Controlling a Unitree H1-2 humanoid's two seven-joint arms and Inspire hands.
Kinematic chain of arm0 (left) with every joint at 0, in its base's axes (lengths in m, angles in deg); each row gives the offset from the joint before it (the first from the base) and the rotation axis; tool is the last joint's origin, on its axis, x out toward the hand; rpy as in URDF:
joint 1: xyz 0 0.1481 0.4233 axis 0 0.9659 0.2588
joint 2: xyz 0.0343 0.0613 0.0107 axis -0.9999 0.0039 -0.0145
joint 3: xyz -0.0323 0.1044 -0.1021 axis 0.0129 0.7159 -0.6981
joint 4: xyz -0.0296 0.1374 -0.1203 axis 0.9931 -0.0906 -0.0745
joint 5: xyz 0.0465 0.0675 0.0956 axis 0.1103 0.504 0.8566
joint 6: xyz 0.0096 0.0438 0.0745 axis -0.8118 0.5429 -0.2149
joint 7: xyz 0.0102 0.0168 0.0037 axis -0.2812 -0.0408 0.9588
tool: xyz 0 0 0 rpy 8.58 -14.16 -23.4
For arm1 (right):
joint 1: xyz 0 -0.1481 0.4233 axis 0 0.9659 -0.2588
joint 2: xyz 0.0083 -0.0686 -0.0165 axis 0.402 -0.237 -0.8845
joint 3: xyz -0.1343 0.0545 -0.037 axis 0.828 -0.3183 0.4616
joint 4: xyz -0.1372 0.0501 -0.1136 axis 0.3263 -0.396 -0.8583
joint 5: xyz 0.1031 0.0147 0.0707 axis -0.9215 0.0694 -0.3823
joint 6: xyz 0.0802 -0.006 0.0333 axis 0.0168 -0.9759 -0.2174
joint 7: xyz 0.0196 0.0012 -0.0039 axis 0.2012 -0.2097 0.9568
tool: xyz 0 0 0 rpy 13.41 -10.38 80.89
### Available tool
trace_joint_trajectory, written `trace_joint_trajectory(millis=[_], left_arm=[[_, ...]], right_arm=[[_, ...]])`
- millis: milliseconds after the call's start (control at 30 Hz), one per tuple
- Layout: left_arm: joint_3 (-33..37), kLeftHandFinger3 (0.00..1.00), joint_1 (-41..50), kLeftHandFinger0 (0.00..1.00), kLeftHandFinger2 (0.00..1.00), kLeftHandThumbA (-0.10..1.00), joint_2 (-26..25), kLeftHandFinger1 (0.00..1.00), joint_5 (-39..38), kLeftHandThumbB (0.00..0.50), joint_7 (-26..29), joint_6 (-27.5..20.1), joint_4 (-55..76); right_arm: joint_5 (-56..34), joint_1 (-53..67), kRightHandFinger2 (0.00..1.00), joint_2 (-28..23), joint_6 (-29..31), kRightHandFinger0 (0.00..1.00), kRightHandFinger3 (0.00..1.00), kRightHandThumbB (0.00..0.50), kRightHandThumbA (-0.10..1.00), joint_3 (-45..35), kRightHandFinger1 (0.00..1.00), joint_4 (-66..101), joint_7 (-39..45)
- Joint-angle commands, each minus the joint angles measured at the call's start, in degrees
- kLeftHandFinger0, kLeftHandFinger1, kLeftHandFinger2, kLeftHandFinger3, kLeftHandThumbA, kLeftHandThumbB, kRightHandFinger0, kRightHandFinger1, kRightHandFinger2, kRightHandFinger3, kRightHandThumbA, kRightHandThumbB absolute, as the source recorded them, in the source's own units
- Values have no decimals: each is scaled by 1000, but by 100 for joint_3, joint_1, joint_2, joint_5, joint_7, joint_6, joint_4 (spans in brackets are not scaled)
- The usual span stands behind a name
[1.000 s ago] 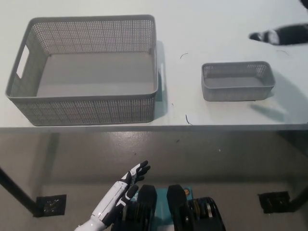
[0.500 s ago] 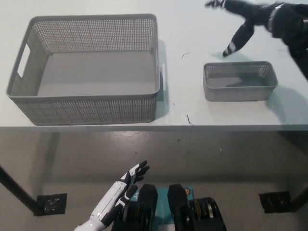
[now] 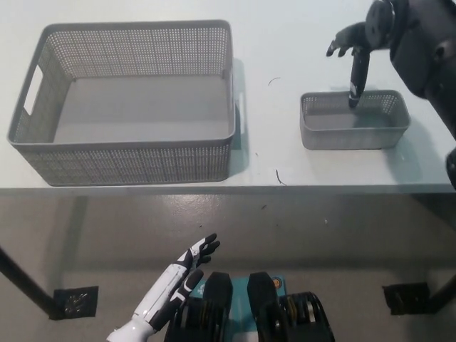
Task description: Use the right hand to pick up a small rectangular container and put it into a bigger container on the left side
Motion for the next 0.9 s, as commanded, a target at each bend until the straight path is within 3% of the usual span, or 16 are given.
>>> trace_joint_trajectory(millis=[0, 367, 500, 633, 867], left_arm=[[-24, 1000, -63, 1000, 1000, 1000, -94, 1000, 177, 412, -4, -183, 122], [-19, 1000, -23, 1000, 1000, 1000, -96, 1000, 212, 422, -37, -135, 186], [-41, 1000, 6, 1000, 1000, 1000, -114, 1000, 236, 410, -18, -156, 216], [-55, 1000, 28, 1000, 1000, 1000, -106, 1000, 289, 399, 17, -173, 240], [-74, 1000, 17, 1000, 1000, 1000, -94, 1000, 322, 403, 19, -116, 267]], right_arm=[[370, -457, 1000, 24, 313, 1000, 1000, 366, 1000, 94, 1000, -126, 56], [530, -308, 1000, 32, 118, 1000, 1000, 402, 1000, 20, 1000, -276, 14], [391, -163, 1000, 26, 284, 1000, 1000, 371, 1000, -158, 1000, -313, 34], [470, -25, 1000, 39, 43, 1000, 1000, 425, 1000, -167, 1000, -336, -112], [404, 104, 1000, -5, -47, 1000, 1000, 427, 1000, -345, 1000, -359, 13]])
